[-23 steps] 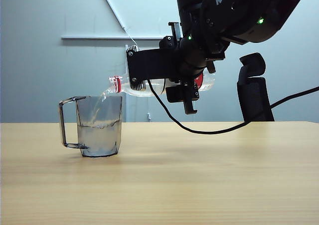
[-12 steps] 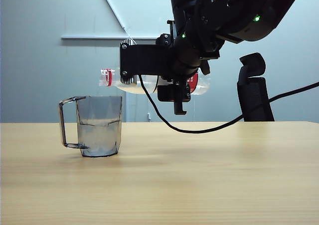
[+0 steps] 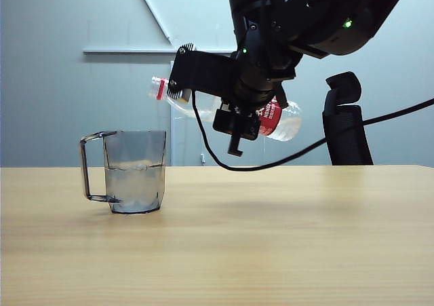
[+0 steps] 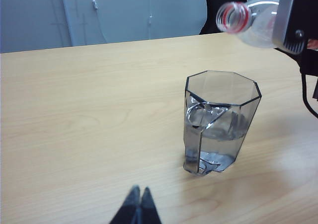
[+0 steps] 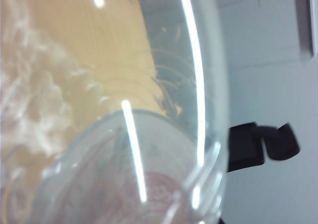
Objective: Pick up the mineral water bottle on the table and pour water into the mug until it's half full.
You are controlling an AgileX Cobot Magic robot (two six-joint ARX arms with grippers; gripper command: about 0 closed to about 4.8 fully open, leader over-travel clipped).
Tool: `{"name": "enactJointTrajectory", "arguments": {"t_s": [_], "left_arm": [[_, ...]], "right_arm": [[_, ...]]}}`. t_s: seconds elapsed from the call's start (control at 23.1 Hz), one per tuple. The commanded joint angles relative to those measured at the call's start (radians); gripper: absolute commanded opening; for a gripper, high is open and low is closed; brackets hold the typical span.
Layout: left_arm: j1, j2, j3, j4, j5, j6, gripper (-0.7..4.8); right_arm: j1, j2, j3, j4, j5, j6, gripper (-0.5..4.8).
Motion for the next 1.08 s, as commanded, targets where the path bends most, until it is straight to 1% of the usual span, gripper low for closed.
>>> {"name": "enactJointTrajectory", "arguments": {"t_s": [0.04, 0.09, 0.13, 0.17, 0.22, 0.26, 0.3, 0.48, 0.56, 0.73, 0.82, 0.86, 0.91, 0.99, 1.08], "left_arm": [[0.0, 0.002, 0.003, 0.006, 0.003, -0.003, -0.02], [0.0, 0.002, 0.003, 0.006, 0.003, -0.003, -0.02], [0.0, 0.002, 0.003, 0.006, 0.004, -0.003, -0.02], [0.0, 0.002, 0.003, 0.006, 0.003, -0.003, -0.02], [0.0, 0.002, 0.003, 0.006, 0.003, -0.003, -0.02], [0.0, 0.002, 0.003, 0.006, 0.003, -0.003, -0.02], [0.0, 0.002, 0.003, 0.006, 0.003, -0.003, -0.02], [0.0, 0.002, 0.003, 0.006, 0.003, -0.003, -0.02], [0.0, 0.002, 0.003, 0.006, 0.003, -0.003, -0.02], [0.0, 0.002, 0.003, 0.006, 0.003, -0.003, -0.02], [0.0, 0.002, 0.003, 0.006, 0.003, -0.003, -0.02], [0.001, 0.002, 0.003, 0.006, 0.003, -0.003, -0.02], [0.002, 0.002, 0.003, 0.006, 0.003, -0.003, -0.02], [0.003, 0.002, 0.003, 0.006, 0.003, -0.003, -0.02], [0.016, 0.002, 0.003, 0.006, 0.006, -0.003, -0.02]], "right_arm": [[0.026, -0.015, 0.009, 0.034, 0.014, 0.121, 2.14], [0.03, -0.018, 0.009, 0.034, 0.013, 0.151, 1.94], [0.039, -0.018, 0.009, 0.034, 0.014, 0.194, 1.88], [0.045, -0.019, 0.009, 0.034, 0.014, 0.233, 1.88], [0.051, -0.023, 0.009, 0.033, 0.017, 0.325, 1.88], [0.052, -0.026, 0.009, 0.029, 0.017, 0.367, 1.88], [0.06, -0.031, 0.009, 0.027, 0.017, 0.439, 1.88], [0.061, -0.057, 0.008, 0.014, 0.017, 0.592, 1.88], [0.06, -0.079, 0.007, -0.014, 0.014, 0.689, 1.88], [0.052, -0.137, -0.037, -0.026, -0.014, 0.885, 1.88], [0.039, -0.174, -0.081, -0.023, -0.048, 1.019, 1.88], [0.02, -0.201, -0.132, 0.008, -0.113, 1.124, 1.88], [0.004, -0.213, -0.171, 0.048, -0.156, 1.176, 1.88], [-0.022, -0.222, -0.232, 0.13, -0.187, 1.233, 1.88], [-0.048, -0.221, -0.293, 0.2, -0.194, 1.275, 1.88]]}}
